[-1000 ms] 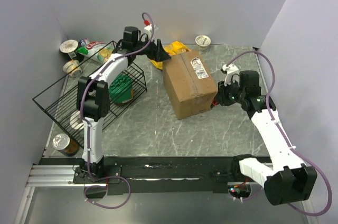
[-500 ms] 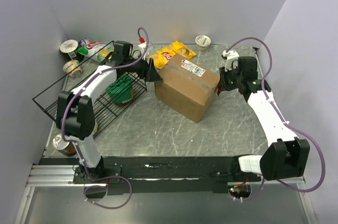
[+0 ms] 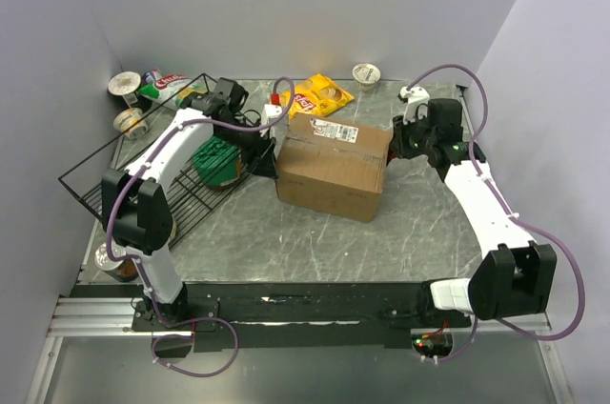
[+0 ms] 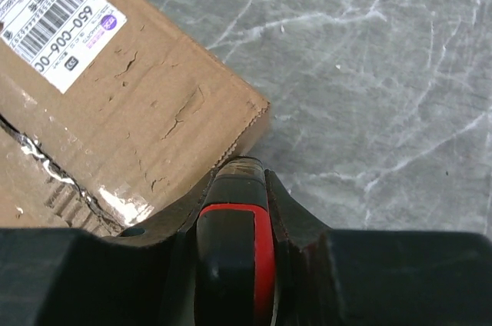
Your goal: Unpack the express box
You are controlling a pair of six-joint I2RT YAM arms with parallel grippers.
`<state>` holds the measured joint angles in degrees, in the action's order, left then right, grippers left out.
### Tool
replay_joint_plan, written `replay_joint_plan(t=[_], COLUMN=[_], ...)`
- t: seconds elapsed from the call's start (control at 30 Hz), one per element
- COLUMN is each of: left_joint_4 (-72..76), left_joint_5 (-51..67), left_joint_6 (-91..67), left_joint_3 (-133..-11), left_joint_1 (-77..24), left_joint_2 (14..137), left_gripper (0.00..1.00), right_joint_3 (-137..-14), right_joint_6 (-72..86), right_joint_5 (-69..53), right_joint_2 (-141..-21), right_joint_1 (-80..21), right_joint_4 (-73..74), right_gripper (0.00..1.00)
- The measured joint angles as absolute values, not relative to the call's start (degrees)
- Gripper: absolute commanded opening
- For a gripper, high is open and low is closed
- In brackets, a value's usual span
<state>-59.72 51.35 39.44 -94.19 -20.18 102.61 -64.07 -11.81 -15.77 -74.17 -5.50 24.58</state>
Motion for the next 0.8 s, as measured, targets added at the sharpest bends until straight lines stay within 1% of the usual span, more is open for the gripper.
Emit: replay_joint_plan(t=[0.1,0.3,0.33,0.43,0.5,0.6,0.63,0.67,0.73,0.8], left_joint_4=[-61.91,-61.08,-61.14,-62.41,-66.11,-72.18,-72.86,-72.88,-70.3,-62.61], left_joint_5=[51.42,52.47,52.66,52.42,50.65,48.4,48.29,48.27,49.25,49.91], left_joint_6=[42.61,43.86,43.9,45.12,47.79,50.68,50.94,50.92,48.07,42.35], left_joint_3=[-94.08,-91.59,-91.42,-91.9,-94.54,-104.2,-107.15,-110.41,-115.18,-114.45], left_joint_1=[-20.45,-20.93,-21.04,-21.47,-21.8,-21.32,-20.93,-20.32,-19.07,-18.59], left_joint_2=[102.61,102.59,102.59,102.63,103.37,105.65,105.95,106.08,105.34,103.35], left_gripper=[0.67,0.67,0.7,0.71,0.72,0.76,0.8,0.81,0.82,0.84], right_joint_3=[-64.34,-67.4,-67.88,-69.17,-69.93,-71.46,-72.01,-72.62,-73.58,-73.63], right_joint_6=[-11.53,-11.4,-11.4,-11.4,-11.38,-10.41,-9.78,-8.67,-5.52,-2.68], right_joint_5=[-16.14,-16.32,-16.32,-16.08,-15.79,-14.22,-13.93,-13.8,-13.85,-14.15], right_joint_2=[-75.81,-79.26,-80.01,-81.71,-82.21,-82.08,-81.87,-81.49,-79.72,-77.36], right_joint_1=[-5.63,-5.78,-5.82,-5.87,-5.89,-5.08,-4.45,-3.14,0.91,4.45], right_joint_4=[23.07,22.24,22.06,21.82,21.96,22.26,22.31,22.44,22.39,22.26], right_gripper=[0.0,0.0,0.0,0.0,0.0,0.0,0.0,0.0,0.0,0.0])
